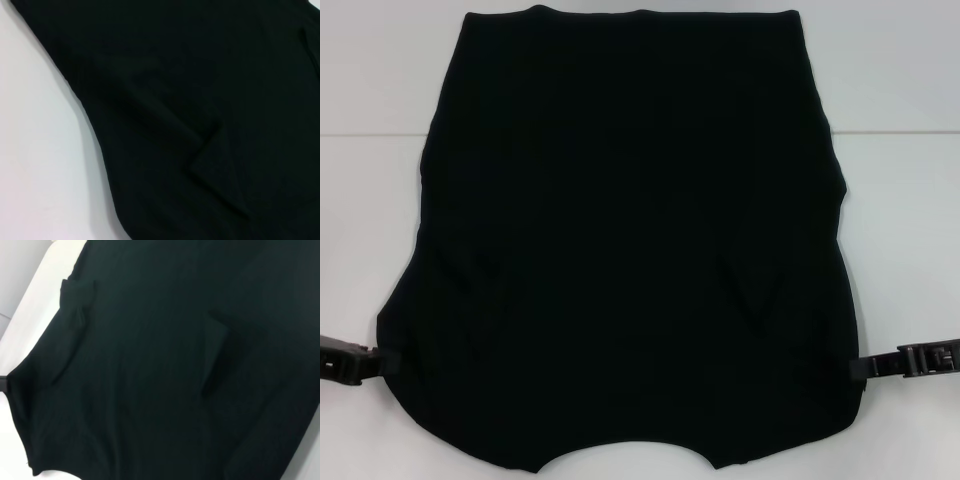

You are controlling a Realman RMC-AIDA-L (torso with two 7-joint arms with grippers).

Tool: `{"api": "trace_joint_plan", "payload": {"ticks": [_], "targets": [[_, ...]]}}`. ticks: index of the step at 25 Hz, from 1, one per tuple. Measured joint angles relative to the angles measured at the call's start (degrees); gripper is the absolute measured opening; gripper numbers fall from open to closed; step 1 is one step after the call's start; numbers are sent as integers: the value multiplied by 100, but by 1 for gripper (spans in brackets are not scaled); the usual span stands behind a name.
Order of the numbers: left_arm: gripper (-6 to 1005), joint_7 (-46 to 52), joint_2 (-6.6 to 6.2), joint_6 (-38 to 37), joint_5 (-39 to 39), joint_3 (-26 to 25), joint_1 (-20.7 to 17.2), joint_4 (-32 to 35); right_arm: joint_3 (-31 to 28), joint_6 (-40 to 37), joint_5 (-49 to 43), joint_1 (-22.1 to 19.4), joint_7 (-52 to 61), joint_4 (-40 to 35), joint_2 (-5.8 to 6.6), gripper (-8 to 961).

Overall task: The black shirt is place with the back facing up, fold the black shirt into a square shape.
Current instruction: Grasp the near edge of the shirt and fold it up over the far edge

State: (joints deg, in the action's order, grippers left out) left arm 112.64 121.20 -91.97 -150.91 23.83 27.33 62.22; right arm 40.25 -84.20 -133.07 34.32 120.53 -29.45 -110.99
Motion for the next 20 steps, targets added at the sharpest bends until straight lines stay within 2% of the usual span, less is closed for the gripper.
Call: {"api": "trace_joint_plan", "payload": {"ticks": [7, 12, 20], "targets": [[125, 121, -20, -474, 184, -258, -17, 36, -134, -67, 43, -200, -165, 1, 36, 36], [130, 123, -35, -780, 446, -549, -111, 7, -532, -287, 45, -416, -493, 1, 68, 37], [138, 96, -4, -1253, 737, -731, -363, -93, -1116, -658, 46, -809, -1044, -5, 136, 38]]}}
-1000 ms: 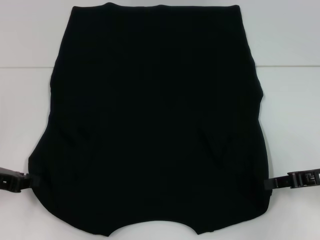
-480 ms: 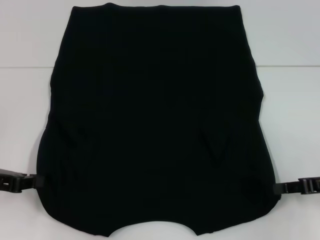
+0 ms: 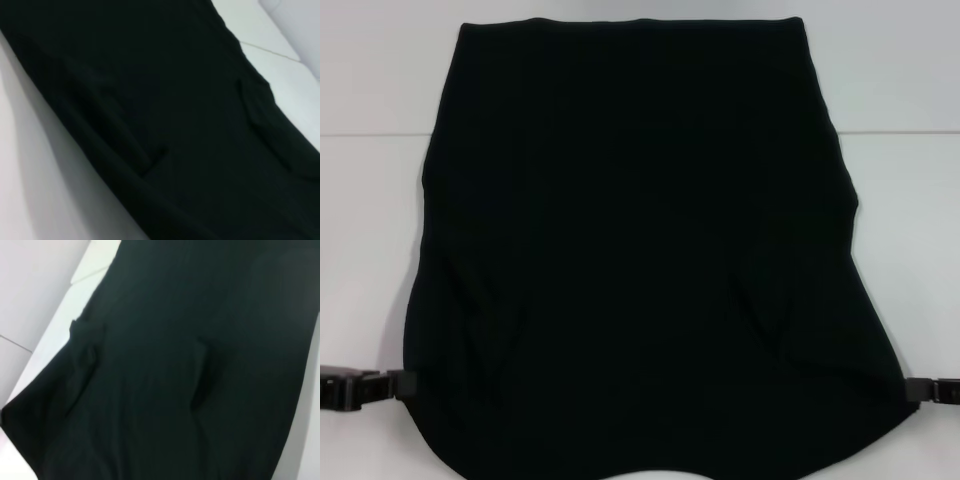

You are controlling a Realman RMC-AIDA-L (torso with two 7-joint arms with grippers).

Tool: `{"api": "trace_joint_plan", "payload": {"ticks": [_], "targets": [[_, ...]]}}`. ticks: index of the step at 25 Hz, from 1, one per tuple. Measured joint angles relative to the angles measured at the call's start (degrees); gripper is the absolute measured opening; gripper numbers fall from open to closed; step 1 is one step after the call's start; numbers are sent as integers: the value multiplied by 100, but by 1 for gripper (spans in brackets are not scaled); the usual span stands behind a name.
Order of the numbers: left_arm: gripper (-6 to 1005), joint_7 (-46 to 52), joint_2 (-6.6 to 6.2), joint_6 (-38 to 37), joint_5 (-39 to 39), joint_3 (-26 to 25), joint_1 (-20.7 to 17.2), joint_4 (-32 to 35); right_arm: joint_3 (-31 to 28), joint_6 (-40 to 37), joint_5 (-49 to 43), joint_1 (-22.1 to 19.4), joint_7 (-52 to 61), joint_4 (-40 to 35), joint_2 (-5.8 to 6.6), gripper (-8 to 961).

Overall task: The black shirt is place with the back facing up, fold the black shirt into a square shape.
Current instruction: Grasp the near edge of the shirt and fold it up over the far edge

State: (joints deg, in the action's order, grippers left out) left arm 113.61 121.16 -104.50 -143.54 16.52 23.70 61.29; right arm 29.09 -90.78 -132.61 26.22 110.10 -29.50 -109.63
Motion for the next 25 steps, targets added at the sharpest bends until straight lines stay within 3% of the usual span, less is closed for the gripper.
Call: {"api": "trace_joint_plan", "payload": {"ticks": [9, 16, 21, 25], "targets": [[148, -153, 63, -594, 194, -114, -267, -55, -385, -414, -25, -431, -399, -11, 98, 38], [155, -171, 104, -651, 250, -123, -305, -158, -429, -597, -17, -564, -436, -83, 121, 39], [160, -135, -24, -565, 433, -124, -9, -431, -491, -594, -5, -284, -478, -95, 121, 37], [164, -93, -220, -221, 599, -122, 459, -836, -562, -462, -3, 112, -441, -99, 140, 39]]}}
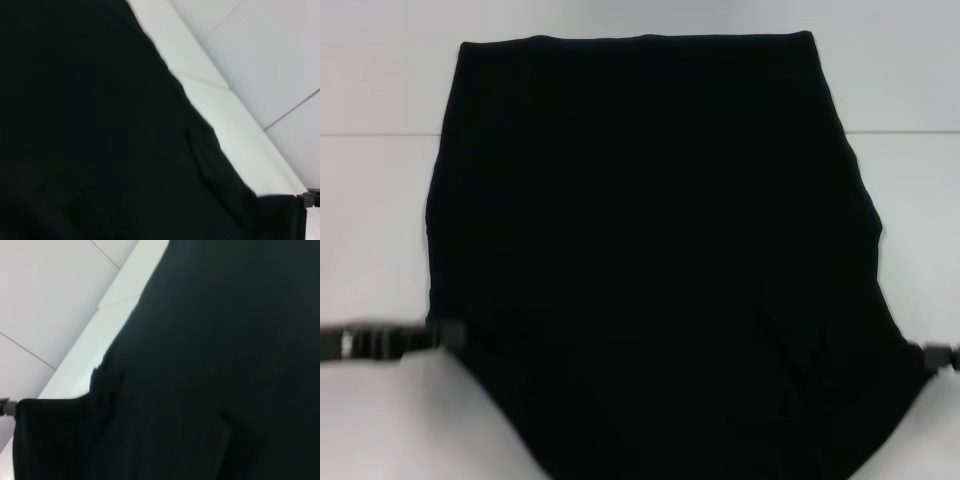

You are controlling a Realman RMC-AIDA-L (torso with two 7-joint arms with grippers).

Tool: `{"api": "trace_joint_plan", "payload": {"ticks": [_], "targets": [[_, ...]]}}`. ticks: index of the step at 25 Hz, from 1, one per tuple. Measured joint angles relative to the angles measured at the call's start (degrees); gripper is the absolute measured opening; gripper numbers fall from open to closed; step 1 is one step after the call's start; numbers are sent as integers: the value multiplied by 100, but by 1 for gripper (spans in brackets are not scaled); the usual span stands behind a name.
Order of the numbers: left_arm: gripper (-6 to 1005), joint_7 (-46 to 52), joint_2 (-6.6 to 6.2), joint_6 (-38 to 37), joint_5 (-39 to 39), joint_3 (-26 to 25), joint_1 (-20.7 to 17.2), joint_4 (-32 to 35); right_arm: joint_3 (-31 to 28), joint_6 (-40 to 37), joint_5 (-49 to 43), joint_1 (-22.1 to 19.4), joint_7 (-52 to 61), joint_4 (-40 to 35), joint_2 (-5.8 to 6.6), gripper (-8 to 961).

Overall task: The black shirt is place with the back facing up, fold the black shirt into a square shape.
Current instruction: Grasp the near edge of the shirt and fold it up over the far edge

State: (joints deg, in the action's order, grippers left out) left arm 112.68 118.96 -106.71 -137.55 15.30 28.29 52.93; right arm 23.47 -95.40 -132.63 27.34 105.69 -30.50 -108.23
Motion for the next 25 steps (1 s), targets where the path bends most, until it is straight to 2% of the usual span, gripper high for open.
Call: {"api": "trace_joint_plan", "payload": {"ticks": [7, 9, 13, 19, 25], "targets": [[171, -51, -400, 1271, 164, 40, 1028, -1117, -280, 879, 3, 670, 81, 43, -38, 52], [173, -88, -445, 1696, 166, 53, 1260, -1316, -293, 1183, 9, 836, 87, 72, -80, 55], [177, -143, -467, 2613, 167, 93, 1640, -1531, -314, 1933, 106, 1165, 88, 224, -175, 63], [183, -209, -472, 3806, 184, 192, 2003, -1731, -283, 3161, 241, 1658, 77, 581, -276, 74], [189, -296, -482, 5060, 266, 553, 2329, -2041, -282, 4236, 285, 2186, 88, 696, -411, 85]]}}
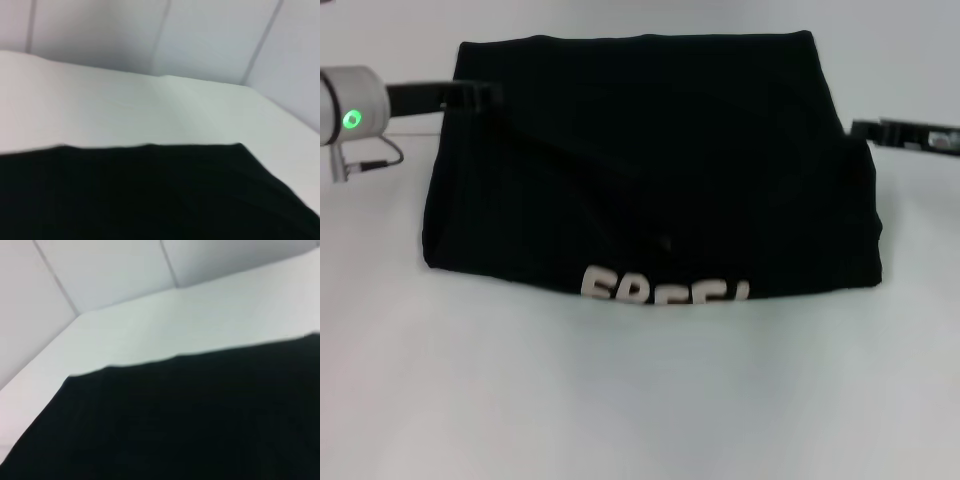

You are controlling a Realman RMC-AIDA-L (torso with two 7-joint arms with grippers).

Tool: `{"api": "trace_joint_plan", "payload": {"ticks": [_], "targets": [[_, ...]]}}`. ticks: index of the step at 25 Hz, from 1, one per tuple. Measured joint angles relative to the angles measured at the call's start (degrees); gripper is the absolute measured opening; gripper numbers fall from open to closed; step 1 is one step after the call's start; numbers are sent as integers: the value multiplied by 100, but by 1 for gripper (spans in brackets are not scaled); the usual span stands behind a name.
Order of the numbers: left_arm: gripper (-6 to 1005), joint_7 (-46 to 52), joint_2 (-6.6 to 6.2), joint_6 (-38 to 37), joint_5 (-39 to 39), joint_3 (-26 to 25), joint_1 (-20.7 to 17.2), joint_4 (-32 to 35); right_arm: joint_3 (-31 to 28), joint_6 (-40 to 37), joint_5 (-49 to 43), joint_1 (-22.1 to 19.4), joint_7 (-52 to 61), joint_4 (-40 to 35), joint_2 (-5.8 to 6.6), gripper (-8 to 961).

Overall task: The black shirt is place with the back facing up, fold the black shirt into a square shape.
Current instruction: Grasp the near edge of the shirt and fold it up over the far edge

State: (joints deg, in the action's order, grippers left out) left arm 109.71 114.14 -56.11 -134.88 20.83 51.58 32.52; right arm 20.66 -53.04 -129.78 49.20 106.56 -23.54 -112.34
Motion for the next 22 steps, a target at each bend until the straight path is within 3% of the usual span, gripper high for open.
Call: {"api": "trace_joint_plan", "payload": {"ticks": [6, 12, 18, 22], "targets": [[195, -274, 42, 1191, 176, 131, 293, -327, 2, 960, 15, 533, 44, 103, -17, 96], [201, -371, 66, 1723, 311, 257, 341, -525, 94, 1333, 104, 697, 90, 183, -77, 107], [207, -875, 380, 2742, 433, 262, 230, -860, 249, 1937, 310, 738, 6, 587, -198, 118], [211, -1059, 470, 3112, 434, 263, 222, -1073, 292, 2235, 317, 752, -2, 649, -354, 126]]}}
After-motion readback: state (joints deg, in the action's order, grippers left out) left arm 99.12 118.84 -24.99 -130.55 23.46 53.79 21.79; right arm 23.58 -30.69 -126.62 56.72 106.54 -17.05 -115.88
